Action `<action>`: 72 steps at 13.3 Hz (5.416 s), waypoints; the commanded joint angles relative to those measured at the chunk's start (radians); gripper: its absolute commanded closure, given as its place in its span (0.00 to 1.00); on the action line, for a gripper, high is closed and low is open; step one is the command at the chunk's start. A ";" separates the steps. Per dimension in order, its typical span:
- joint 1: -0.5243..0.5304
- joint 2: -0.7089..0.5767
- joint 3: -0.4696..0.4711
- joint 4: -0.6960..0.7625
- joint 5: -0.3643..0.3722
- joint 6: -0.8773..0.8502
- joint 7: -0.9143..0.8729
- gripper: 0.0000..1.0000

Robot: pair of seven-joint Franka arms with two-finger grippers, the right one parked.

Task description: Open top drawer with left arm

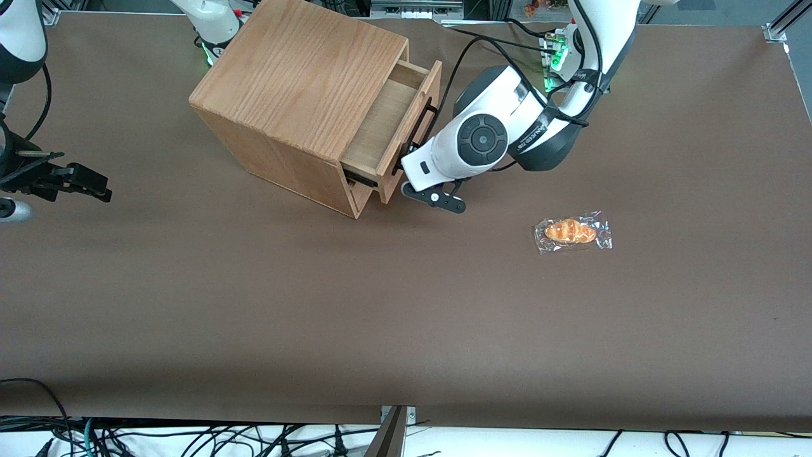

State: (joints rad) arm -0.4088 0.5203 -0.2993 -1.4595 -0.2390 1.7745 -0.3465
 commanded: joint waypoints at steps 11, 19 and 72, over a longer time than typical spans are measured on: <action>0.067 -0.063 0.003 -0.082 0.000 -0.014 0.027 0.00; 0.105 -0.091 0.003 -0.108 0.010 -0.029 0.026 0.00; 0.466 -0.212 0.282 -0.008 0.257 -0.093 0.446 0.00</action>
State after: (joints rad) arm 0.0668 0.3302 -0.0400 -1.4573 0.0456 1.6785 0.0640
